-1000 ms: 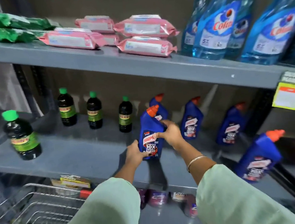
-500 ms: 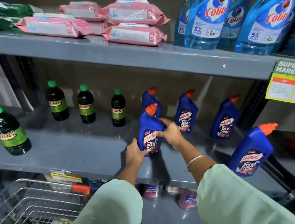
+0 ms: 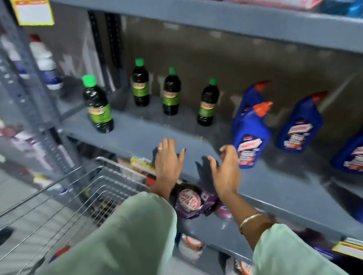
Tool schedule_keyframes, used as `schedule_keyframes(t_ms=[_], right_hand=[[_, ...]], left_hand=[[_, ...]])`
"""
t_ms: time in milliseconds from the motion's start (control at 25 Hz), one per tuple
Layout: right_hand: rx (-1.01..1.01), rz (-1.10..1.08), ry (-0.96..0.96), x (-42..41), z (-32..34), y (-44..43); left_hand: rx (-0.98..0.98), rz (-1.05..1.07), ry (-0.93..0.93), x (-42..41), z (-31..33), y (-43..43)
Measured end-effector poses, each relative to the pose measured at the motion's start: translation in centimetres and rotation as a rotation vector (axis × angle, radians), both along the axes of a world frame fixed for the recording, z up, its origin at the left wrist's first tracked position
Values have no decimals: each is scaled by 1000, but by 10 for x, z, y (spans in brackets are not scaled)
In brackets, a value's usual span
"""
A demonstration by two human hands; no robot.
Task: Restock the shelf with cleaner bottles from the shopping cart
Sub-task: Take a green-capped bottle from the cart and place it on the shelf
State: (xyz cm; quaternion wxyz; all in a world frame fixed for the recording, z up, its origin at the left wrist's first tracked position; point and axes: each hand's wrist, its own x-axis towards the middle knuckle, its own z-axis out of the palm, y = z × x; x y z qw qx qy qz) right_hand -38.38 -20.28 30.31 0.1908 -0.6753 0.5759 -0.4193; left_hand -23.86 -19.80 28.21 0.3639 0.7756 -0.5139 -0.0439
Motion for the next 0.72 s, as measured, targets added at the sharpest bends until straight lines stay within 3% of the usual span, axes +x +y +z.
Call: schedule_keyframes(t_ms=[80,200,360,480,600,720], right_hand=[[-3,183,62,58,-6,5],[39,362,101,130,-19,13],[238,542,185,226,-74,42],[551,480,334,268,-141,50],[1006,335,400,267,-217,49],[1121,190,431,256,-286,38]], left_hand=[[-21,208,15,56,-14,26],[-13,301,176,120,-47,66],[363,358,367,195,-130,137],[635,324,536,207,-190,175],[843,220,652,192,-249,188],[915,113,752,160,-300,184]])
